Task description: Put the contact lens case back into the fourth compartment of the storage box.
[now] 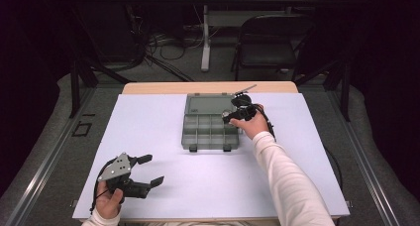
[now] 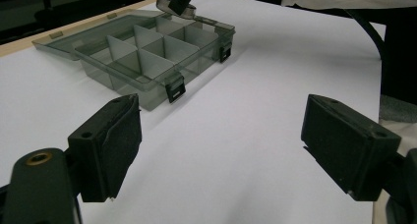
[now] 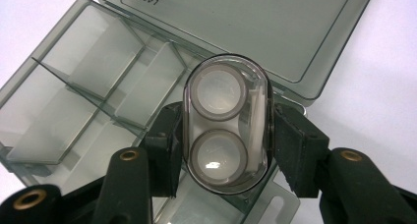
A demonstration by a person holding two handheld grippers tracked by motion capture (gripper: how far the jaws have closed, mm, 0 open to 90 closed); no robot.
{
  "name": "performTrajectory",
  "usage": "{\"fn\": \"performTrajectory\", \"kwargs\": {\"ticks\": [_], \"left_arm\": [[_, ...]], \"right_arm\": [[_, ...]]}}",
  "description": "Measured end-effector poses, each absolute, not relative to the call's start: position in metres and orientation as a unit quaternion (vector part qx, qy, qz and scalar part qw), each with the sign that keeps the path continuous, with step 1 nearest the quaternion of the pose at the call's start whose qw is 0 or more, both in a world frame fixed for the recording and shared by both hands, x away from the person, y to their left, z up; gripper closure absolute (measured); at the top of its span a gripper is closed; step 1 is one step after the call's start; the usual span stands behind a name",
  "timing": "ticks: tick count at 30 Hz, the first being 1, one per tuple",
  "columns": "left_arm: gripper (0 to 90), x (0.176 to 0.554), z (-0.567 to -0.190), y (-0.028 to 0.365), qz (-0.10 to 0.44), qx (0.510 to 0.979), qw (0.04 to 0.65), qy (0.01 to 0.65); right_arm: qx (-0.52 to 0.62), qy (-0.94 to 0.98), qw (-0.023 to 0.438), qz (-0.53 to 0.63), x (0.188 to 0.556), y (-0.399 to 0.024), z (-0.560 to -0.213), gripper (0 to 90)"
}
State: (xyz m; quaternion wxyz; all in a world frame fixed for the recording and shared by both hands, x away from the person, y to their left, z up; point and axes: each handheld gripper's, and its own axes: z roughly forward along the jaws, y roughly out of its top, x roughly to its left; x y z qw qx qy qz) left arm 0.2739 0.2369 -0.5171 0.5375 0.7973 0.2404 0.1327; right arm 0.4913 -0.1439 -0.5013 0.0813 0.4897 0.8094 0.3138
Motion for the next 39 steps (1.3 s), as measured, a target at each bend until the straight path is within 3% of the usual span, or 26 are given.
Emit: {"fn": "performTrajectory", "kwargs": {"ticks": [26, 39], "left_arm": [[16.0, 0.275, -0.517, 0.236, 0.132, 0.800, 0.535, 0.239], [16.0, 0.275, -0.517, 0.236, 0.132, 0.800, 0.535, 0.239]], "right_arm": [[0.482, 0.813, 0.092, 0.315, 0.491, -0.143, -0.501, 48.6], [0.471, 0.816, 0.152, 0.299, 0.484, -0.142, -0.494, 47.3]]}}
